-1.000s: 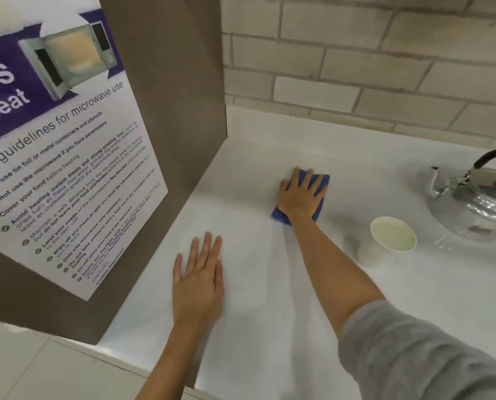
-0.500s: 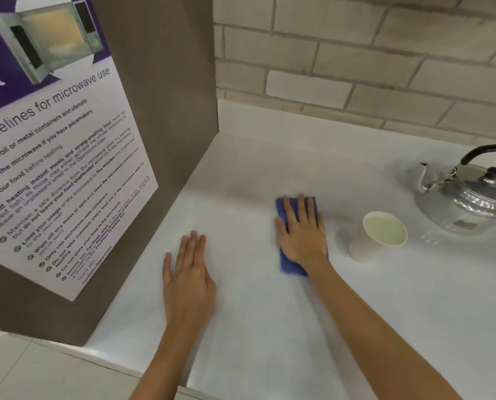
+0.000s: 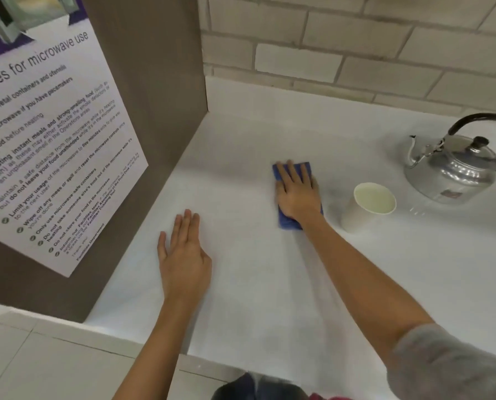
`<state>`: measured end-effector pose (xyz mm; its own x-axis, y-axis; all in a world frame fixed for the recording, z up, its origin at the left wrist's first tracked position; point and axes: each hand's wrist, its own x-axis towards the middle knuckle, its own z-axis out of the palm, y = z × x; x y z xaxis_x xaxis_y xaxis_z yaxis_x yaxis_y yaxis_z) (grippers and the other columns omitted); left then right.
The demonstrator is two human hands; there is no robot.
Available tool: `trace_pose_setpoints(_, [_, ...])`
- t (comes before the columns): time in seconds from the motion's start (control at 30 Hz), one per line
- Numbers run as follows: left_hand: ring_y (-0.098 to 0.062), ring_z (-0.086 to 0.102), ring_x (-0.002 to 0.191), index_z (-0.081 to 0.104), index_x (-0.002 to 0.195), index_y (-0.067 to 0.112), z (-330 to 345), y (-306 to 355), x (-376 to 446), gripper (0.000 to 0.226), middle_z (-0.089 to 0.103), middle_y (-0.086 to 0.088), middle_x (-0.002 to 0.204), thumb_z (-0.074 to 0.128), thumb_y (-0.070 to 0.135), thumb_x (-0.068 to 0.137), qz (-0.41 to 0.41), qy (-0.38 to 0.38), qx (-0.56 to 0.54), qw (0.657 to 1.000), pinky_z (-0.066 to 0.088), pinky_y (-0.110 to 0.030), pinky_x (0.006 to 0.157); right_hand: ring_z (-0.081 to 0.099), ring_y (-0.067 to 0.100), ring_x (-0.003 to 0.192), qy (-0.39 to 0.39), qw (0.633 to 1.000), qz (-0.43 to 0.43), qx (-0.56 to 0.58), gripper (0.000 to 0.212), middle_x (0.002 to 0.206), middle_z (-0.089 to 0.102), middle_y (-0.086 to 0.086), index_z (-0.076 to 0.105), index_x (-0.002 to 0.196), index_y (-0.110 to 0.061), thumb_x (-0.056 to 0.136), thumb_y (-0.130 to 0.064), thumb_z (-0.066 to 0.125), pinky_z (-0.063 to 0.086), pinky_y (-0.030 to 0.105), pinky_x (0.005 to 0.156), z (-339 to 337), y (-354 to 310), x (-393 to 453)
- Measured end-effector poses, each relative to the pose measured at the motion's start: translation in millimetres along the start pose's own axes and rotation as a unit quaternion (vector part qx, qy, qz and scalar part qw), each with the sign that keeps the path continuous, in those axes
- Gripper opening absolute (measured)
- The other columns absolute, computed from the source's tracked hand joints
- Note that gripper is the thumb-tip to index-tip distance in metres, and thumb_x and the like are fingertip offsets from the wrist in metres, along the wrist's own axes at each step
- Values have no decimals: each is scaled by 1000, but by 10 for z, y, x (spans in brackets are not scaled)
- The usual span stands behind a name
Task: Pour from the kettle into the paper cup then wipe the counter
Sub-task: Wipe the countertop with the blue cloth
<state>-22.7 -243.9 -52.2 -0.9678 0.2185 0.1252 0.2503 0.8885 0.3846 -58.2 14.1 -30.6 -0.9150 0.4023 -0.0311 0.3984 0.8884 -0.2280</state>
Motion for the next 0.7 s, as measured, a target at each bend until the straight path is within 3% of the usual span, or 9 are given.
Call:
trace_pose_setpoints(0.07, [-12, 10, 151, 22, 153, 16, 7, 21, 5, 72, 17, 1, 163, 43, 2, 86, -4, -1, 5, 1000, 5, -43, 123, 2, 26, 157, -25, 1000, 1, 3, 57, 172, 4, -3, 9, 163, -30, 108, -36, 22, 4, 43, 126, 16, -230, 202])
trace_pose_setpoints(0.13, [-13, 10, 151, 22, 153, 16, 14, 20, 3, 72, 18, 1, 163, 43, 2, 86, -2, -3, 5, 1000, 5, -43, 123, 5, 29, 156, -18, 998, -62, -15, 57, 171, 9, -3, 12, 163, -28, 107, -34, 24, 4, 43, 126, 145, -533, 9])
trace_pose_setpoints(0.27, [-13, 12, 150, 23, 153, 16, 1, -10, 7, 71, 19, -1, 163, 41, -2, 86, 6, -7, -11, 1000, 5, -43, 123, 10, 26, 156, -4, 980, -193, 41, 56, 169, 21, -6, 20, 161, -32, 105, -37, 26, 2, 41, 125, 440, -730, -1266])
trace_pose_setpoints(0.37, [-15, 12, 151, 25, 152, 14, -25, -16, -19, 66, 20, -2, 163, 40, 0, 90, 7, -5, -14, 1000, 5, -44, 123, 13, 20, 156, -6, 983, -179, 43, 55, 168, 22, -9, 22, 160, -37, 106, -39, 29, 6, 37, 124, 335, -236, -1676])
trace_pose_setpoints(0.43, [-18, 11, 151, 28, 151, 13, -36, 51, -63, 58, 22, -3, 162, 39, 4, 94, 2, -7, -20, 1000, 4, -46, 122, 6, 20, 157, -8, 993, -118, 10, 56, 170, 14, -9, 16, 161, -36, 107, -38, 29, 7, 37, 125, 167, 13, -1397])
trace_pose_setpoints(0.53, [-19, 13, 151, 37, 148, 12, -7, 272, -137, 48, 28, -4, 160, 37, 7, 100, 4, -26, -92, 995, 2, -46, 123, -3, 24, 157, -19, 998, -60, -18, 57, 171, 2, -6, 5, 162, -33, 109, -36, 23, 1, 40, 126, 67, -168, -928])
trace_pose_setpoints(0.6, [-17, 15, 150, 39, 146, 10, 19, 402, -179, 46, 30, -5, 159, 35, 5, 100, 6, -33, -133, 991, 1, -43, 124, -1, 26, 157, -21, 995, -100, -8, 57, 171, 5, -6, 7, 163, -32, 108, -35, 23, 0, 41, 125, 167, -316, -1080])
trace_pose_setpoints(0.7, [-17, 17, 150, 43, 144, 9, 36, 440, -185, 45, 32, -6, 158, 35, 3, 101, 11, -23, -147, 989, 1, -41, 124, 8, 19, 157, -16, 981, -192, 23, 55, 169, 17, -9, 16, 162, -35, 107, -38, 24, 5, 38, 125, 284, -38, -1918])
